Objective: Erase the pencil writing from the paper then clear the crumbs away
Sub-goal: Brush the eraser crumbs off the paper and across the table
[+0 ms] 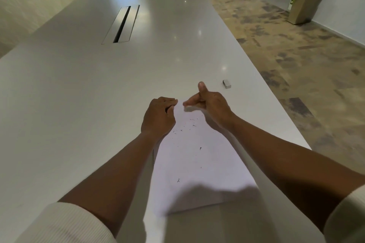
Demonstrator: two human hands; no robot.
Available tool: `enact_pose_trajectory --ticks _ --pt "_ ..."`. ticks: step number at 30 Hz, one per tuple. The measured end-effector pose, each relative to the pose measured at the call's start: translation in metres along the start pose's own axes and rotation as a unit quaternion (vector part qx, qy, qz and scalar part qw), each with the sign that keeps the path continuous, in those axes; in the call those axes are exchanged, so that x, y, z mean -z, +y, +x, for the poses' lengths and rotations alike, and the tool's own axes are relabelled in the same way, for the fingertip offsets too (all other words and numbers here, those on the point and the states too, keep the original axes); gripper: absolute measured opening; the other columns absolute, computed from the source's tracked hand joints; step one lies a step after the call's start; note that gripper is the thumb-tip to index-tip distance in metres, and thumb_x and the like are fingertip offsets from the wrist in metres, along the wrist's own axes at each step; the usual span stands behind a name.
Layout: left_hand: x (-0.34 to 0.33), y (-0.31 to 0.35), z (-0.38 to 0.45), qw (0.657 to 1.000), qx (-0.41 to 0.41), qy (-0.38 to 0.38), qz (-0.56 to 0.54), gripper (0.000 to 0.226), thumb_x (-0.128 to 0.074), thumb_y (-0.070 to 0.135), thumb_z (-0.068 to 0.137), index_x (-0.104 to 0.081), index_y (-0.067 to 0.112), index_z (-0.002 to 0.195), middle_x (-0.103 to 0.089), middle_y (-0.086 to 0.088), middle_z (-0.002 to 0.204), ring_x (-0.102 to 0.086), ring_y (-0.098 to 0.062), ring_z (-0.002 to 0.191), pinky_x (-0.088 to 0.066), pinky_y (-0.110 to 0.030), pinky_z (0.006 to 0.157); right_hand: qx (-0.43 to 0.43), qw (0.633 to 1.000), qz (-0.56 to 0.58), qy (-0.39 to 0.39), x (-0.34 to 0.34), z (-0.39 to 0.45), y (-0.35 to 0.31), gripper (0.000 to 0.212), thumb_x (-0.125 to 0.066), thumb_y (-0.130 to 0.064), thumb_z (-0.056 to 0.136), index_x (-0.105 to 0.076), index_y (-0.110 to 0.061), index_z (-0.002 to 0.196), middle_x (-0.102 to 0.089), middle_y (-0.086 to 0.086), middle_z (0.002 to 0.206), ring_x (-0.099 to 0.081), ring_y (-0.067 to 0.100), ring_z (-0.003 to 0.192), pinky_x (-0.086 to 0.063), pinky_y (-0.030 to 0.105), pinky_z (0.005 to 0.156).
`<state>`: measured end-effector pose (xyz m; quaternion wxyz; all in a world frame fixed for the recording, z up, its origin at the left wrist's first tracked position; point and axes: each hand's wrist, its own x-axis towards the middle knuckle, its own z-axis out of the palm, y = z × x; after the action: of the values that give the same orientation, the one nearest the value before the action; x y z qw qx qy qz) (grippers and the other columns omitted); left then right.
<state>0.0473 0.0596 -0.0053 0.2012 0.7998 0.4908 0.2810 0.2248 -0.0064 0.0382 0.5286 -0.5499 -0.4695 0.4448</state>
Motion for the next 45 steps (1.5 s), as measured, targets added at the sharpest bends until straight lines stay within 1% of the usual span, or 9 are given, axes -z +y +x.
enact_pose_trajectory --ticks 6,9,12,15,19,25,29,34,45 --pt "0.003 0.000 0.002 1.000 0.000 -0.009 0.000 0.036 -0.050 0.008 0.102 -0.073 0.018 0.128 -0.068 0.004 0.132 -0.052 -0.017 0.129 -0.034 -0.017 0.098 0.024 0.973 -0.226 -0.046 0.007 -0.004 0.020 0.047 -0.036 -0.041 0.104 -0.071 -0.010 0.114 -0.069 0.000 0.119 -0.061 0.014 0.117 -0.039 0.022 0.104" --pt "0.002 -0.002 0.002 1.000 0.001 -0.006 -0.002 0.036 -0.050 0.010 0.102 -0.073 0.020 0.128 -0.068 0.006 0.131 -0.052 -0.015 0.128 -0.035 -0.018 0.096 -0.053 0.990 -0.043 -0.120 0.004 -0.004 0.011 0.066 -0.038 -0.054 0.100 -0.075 0.000 0.092 -0.076 0.011 0.098 -0.072 0.022 0.098 -0.054 0.020 0.089" --pt "0.001 -0.003 0.002 1.000 0.002 -0.001 -0.001 0.036 -0.051 0.010 0.101 -0.073 0.021 0.127 -0.068 0.006 0.131 -0.052 -0.015 0.128 -0.035 -0.017 0.095 -0.014 0.999 -0.015 -0.049 0.005 0.003 0.003 0.070 -0.035 -0.060 0.098 -0.076 -0.004 0.088 -0.077 0.008 0.090 -0.074 0.018 0.090 -0.053 0.020 0.084" --pt "0.000 -0.004 0.002 1.000 0.000 -0.001 0.000 0.036 -0.051 0.010 0.101 -0.073 0.021 0.127 -0.068 0.006 0.131 -0.052 -0.016 0.128 -0.036 -0.019 0.098 0.012 0.992 -0.119 0.031 0.011 0.007 0.009 0.062 -0.033 -0.057 0.098 -0.075 -0.012 0.105 -0.075 0.001 0.105 -0.069 0.005 0.099 -0.048 0.030 0.100" --pt "0.000 -0.005 0.003 1.000 0.002 -0.002 -0.003 0.036 -0.050 0.010 0.102 -0.073 0.021 0.127 -0.068 0.007 0.131 -0.052 -0.014 0.127 -0.034 -0.017 0.097 0.013 0.952 -0.297 -0.072 0.015 0.000 0.018 0.056 -0.029 -0.051 0.102 -0.069 -0.017 0.121 -0.067 0.001 0.125 -0.059 0.013 0.120 -0.042 0.024 0.102" --pt "0.003 -0.004 0.005 1.000 -0.003 -0.013 -0.004 0.036 -0.051 0.010 0.102 -0.073 0.020 0.127 -0.068 0.004 0.132 -0.054 -0.017 0.127 -0.038 -0.022 0.098 -0.037 0.992 -0.015 -0.119 0.003 -0.004 0.005 0.071 -0.037 -0.054 0.100 -0.073 0.005 0.085 -0.076 0.015 0.086 -0.074 0.026 0.086 -0.055 0.018 0.080" --pt "0.014 -0.007 0.014 0.998 0.016 -0.030 -0.044 0.028 -0.060 0.011 0.100 -0.077 0.022 0.119 -0.071 0.008 0.123 -0.062 -0.009 0.118 -0.040 -0.013 0.097 0.004 0.995 -0.097 -0.027 -0.002 -0.003 0.011 0.057 -0.047 -0.048 0.098 -0.072 0.003 0.099 -0.074 0.015 0.098 -0.071 0.021 0.096 -0.055 0.029 0.089" --pt "0.023 -0.017 0.009 0.997 -0.017 -0.015 -0.072 0.027 -0.062 0.008 0.100 -0.076 0.020 0.120 -0.070 0.010 0.121 -0.063 -0.002 0.113 -0.045 -0.012 0.100 0.094 0.920 -0.367 -0.101 -0.012 -0.006 0.020 0.031 -0.046 -0.039 0.101 -0.071 -0.022 0.102 -0.068 -0.005 0.122 -0.056 0.013 0.123 -0.044 0.034 0.101" --pt "0.021 -0.020 -0.004 0.998 -0.048 -0.020 -0.018 0.032 -0.053 0.010 0.103 -0.075 0.021 0.122 -0.071 0.007 0.128 -0.063 -0.010 0.122 -0.047 -0.027 0.107 0.195 0.814 -0.528 -0.148 -0.039 -0.030 0.035 0.057 -0.024 -0.059 0.099 -0.056 -0.024 0.132 -0.026 0.009 0.159 -0.012 0.022 0.151 -0.007 0.048 0.121"
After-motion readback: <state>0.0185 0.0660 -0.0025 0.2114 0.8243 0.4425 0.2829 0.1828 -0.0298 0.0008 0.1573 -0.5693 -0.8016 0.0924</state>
